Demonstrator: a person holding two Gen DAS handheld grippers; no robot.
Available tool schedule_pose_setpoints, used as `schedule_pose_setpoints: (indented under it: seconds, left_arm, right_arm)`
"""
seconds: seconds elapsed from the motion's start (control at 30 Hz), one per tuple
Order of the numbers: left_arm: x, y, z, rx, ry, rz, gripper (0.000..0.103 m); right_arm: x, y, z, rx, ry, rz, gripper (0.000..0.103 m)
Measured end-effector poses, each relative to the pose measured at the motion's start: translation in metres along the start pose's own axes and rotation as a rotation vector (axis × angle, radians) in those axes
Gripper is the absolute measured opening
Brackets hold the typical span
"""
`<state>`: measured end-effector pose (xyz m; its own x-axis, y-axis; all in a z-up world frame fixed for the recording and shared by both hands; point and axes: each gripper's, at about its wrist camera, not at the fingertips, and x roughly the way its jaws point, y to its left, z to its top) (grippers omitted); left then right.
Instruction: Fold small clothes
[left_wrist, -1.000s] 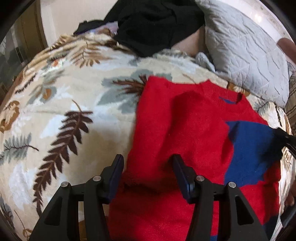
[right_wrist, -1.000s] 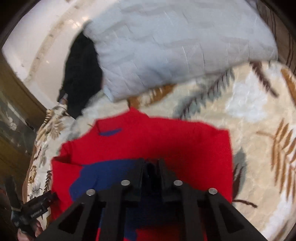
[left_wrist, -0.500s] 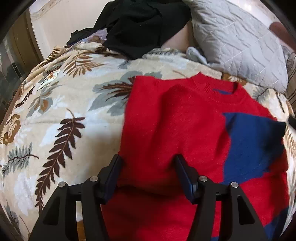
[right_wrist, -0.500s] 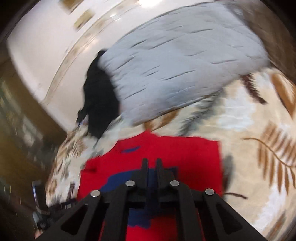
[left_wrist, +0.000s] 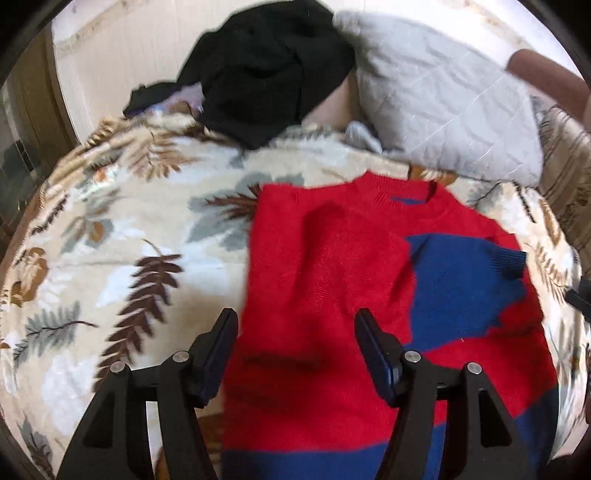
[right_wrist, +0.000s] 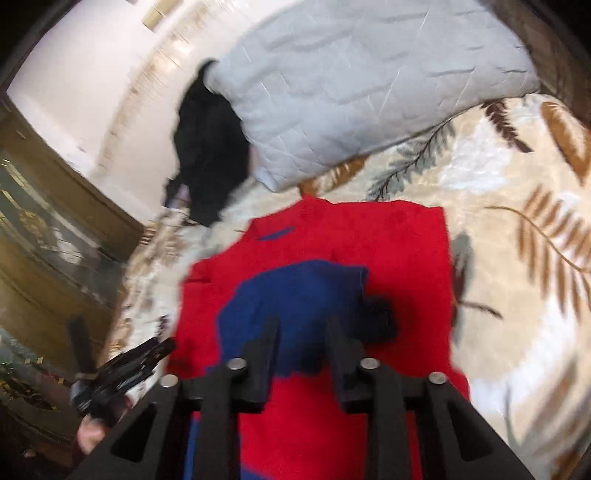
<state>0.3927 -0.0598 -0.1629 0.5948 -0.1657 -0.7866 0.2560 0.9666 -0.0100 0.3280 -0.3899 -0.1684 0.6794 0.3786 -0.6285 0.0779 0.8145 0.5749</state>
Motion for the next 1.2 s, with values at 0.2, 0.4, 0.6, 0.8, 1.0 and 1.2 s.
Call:
schedule_pose_setpoints:
  seconds: [0.2, 0.4, 0.6, 0.8, 1.0, 1.2]
  left_arm:
    - [-0.055, 0.025, -0.03, -0.009, -0.111, 0.045, 0.073]
    - [-0.101, 0.022, -0.114, 0.078, -0.215, 0.207, 0.094]
    - [-0.117, 0.032, -0.181, 0.081, -0.083, 0.107, 0.094]
    - [-0.119, 0.051, -0.211, -0.022, 0.019, 0.011, 0.094]
    - [-0.111, 0.044, -0.228, -0.017, 0.1, -0.018, 0.094]
    - [-0.099, 0.048, -0.234, -0.072, 0.174, -0.167, 0.043]
  right_arm:
    - [-0.086, -0.012, -0.07, -0.009, -0.108, -0.007, 0.09]
    - [-0.115, -0.022, -0.122, -0.029, -0.091, -0.049, 0.089]
    - [-0.13, -0.022, -0.165, -0.012, -0.013, -0.023, 0.089]
    - [-0.131, -0.031, -0.206, 0.059, 0.084, -0.039, 0.088]
    - [-0.119, -0.027, -0.226, 0.067, 0.151, -0.1, 0.086]
    - [-0.108, -0.027, -0.233, 0.071, 0.186, -0.159, 0.086]
